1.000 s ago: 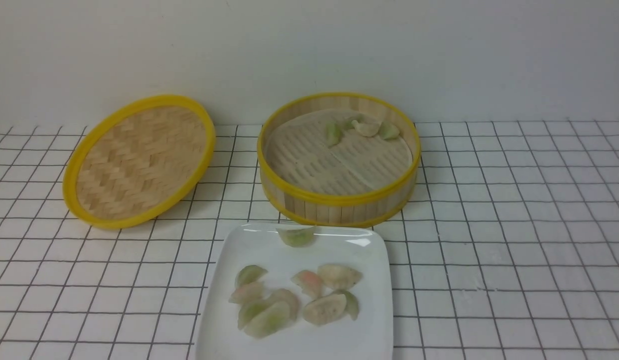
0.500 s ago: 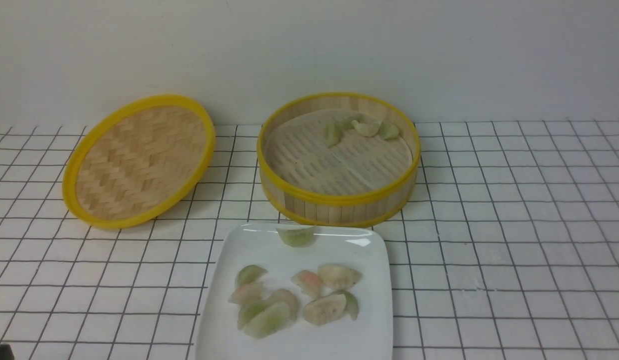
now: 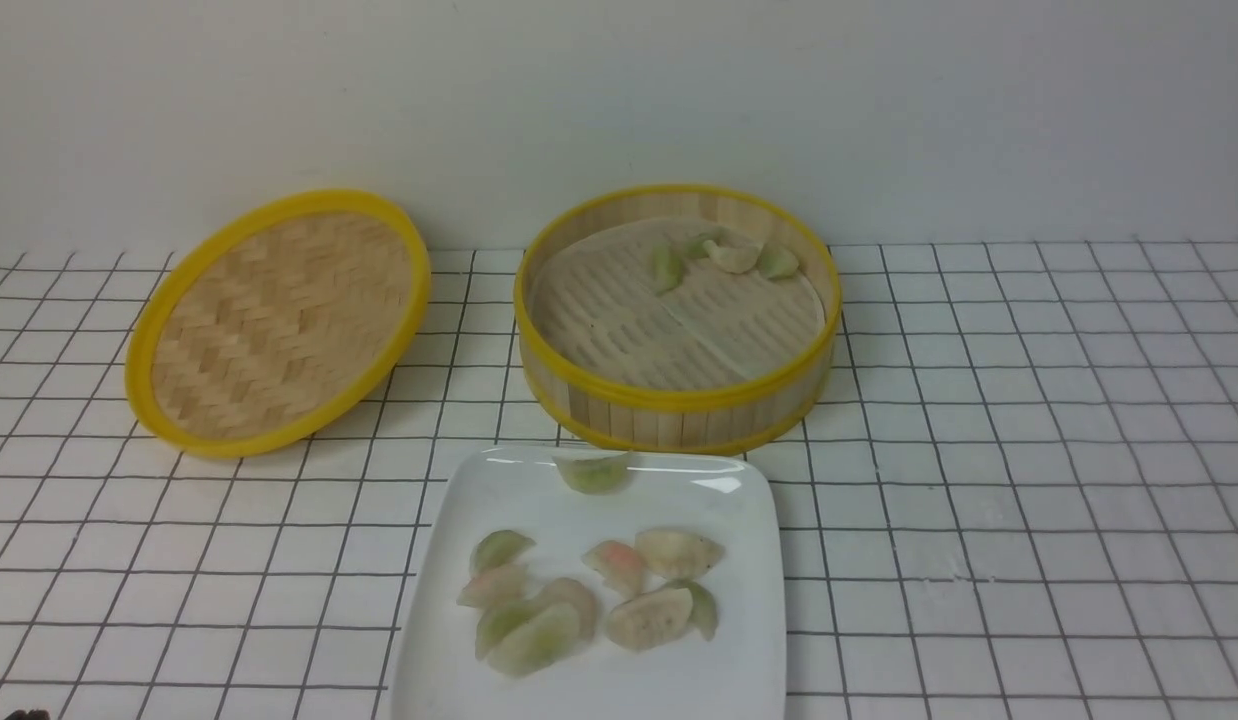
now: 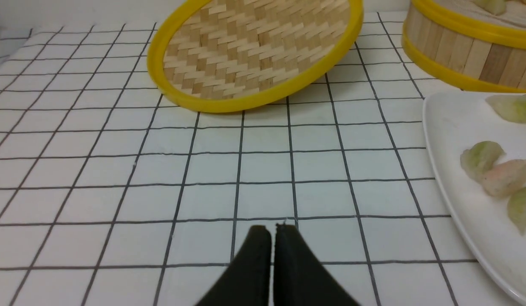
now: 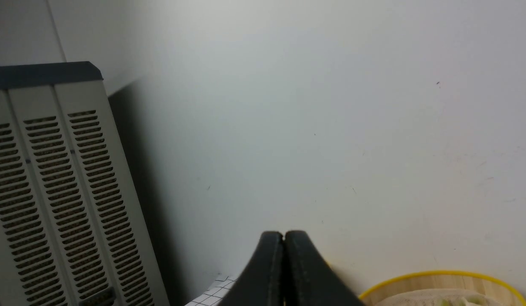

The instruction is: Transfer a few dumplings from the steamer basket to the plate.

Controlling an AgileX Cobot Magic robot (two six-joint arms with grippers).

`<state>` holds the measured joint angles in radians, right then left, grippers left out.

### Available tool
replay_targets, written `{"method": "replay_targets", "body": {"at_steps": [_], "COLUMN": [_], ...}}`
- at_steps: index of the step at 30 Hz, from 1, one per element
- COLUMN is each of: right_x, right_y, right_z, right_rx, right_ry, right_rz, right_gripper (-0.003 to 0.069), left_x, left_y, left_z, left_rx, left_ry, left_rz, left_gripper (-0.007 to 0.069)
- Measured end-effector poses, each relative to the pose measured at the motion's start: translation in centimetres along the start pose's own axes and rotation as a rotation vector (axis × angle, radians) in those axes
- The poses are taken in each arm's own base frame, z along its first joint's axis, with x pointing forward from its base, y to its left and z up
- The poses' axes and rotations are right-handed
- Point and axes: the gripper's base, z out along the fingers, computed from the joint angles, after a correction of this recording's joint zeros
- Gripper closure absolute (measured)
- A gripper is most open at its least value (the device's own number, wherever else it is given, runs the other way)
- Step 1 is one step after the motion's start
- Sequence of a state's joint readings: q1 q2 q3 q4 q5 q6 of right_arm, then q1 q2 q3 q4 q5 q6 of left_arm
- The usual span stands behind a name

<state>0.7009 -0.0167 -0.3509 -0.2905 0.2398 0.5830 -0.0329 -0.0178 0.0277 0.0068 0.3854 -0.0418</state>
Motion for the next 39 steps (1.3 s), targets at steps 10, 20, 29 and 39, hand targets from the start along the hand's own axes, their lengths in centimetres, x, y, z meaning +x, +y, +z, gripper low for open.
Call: {"method": "replay_targets", "body": {"at_steps": [10,20,29,39], "right_x": [0.0,0.1,0.6,7.0], "right_y": [0.0,0.2,0.3,-3.7], "right_z": [0.0,0.0,0.0,-0.6], "right_rx": [0.000,-0.022,-0.026,0.509], "right_ry": [0.000,0.012,0.057,0.331], "right_rz": [-0.001,-0.035,-0.194,-0.322], "right_gripper": [0.0673,0.0673,0.0673,0.0673], "left_x": [0.0,0.0,0.0,0.0], "left_y": [0.0,0.0,0.0,0.0], "left_z": [0.0,0.0,0.0,0.0], "left_rx": [0.000,0.000,0.000,0.000], "left_ry": [0.001,0.001,0.001,0.001], "left_rz": [0.000,0.000,0.000,0.000], "left_gripper": [0.0631,0.0631,0.0631,0.0631]}}
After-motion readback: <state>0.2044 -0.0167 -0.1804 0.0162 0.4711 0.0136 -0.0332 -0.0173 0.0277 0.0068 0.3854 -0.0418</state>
